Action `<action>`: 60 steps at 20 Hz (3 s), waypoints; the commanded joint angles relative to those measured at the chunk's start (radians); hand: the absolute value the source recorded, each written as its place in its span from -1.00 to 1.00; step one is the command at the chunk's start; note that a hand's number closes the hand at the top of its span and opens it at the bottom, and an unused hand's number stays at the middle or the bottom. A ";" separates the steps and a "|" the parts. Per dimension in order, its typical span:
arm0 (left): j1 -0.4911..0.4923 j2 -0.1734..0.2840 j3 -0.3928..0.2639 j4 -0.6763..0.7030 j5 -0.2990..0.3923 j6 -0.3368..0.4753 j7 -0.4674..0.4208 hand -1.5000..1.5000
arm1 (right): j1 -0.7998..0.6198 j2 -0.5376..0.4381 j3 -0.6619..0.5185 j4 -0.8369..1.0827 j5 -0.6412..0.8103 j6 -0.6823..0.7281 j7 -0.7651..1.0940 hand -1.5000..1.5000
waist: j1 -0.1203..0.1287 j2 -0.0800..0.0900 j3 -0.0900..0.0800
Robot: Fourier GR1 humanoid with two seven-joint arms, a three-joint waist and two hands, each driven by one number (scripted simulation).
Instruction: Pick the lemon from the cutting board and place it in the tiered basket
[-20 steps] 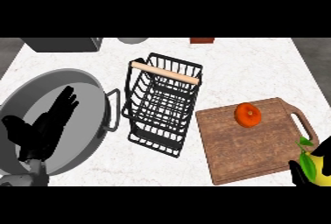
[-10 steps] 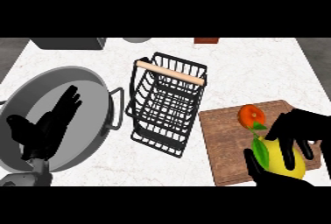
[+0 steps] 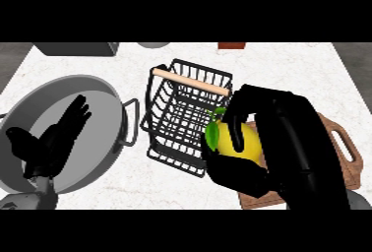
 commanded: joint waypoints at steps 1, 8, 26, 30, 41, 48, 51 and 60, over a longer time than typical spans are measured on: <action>0.027 -0.003 0.024 0.022 0.007 -0.029 -0.039 0.00 | -0.059 0.112 0.059 0.056 0.084 0.032 0.095 1.00 | -0.006 -0.001 0.001; -0.037 -0.025 0.029 0.056 -0.017 -0.019 -0.020 0.00 | -0.071 0.167 -0.015 0.315 0.105 -0.066 -0.053 1.00 | -0.008 0.002 0.001; 0.019 -0.032 0.035 -0.051 -0.030 -0.047 0.042 0.00 | -0.130 0.169 0.005 0.700 0.161 -0.562 -0.254 1.00 | 0.007 0.004 0.002; -0.014 -0.054 0.031 0.003 -0.061 -0.029 0.003 0.00 | -0.247 0.168 0.015 0.732 0.155 -0.507 -0.195 -1.00 | 0.000 0.002 0.001; 0.038 -0.043 0.045 -0.028 -0.037 -0.065 0.006 0.00 | -0.270 0.168 -0.045 0.728 -0.039 -0.717 -0.183 -1.00 | 0.011 0.003 0.002; -0.004 -0.051 0.037 -0.039 -0.061 -0.039 0.040 0.00 | -0.206 0.169 -0.135 0.550 -0.166 -0.848 -0.195 -1.00 | -0.008 -0.002 0.002; -0.027 -0.076 0.035 0.013 -0.079 -0.019 0.008 0.00 | -0.161 0.162 -0.236 0.552 -0.230 -0.872 -0.295 -1.00 | -0.013 0.002 0.002; 0.003 -0.012 0.103 -0.061 -0.019 -0.061 0.085 0.00 | 0.026 -0.072 -0.472 0.234 -0.371 -0.749 -0.257 -1.00 | -0.023 -0.002 0.003</action>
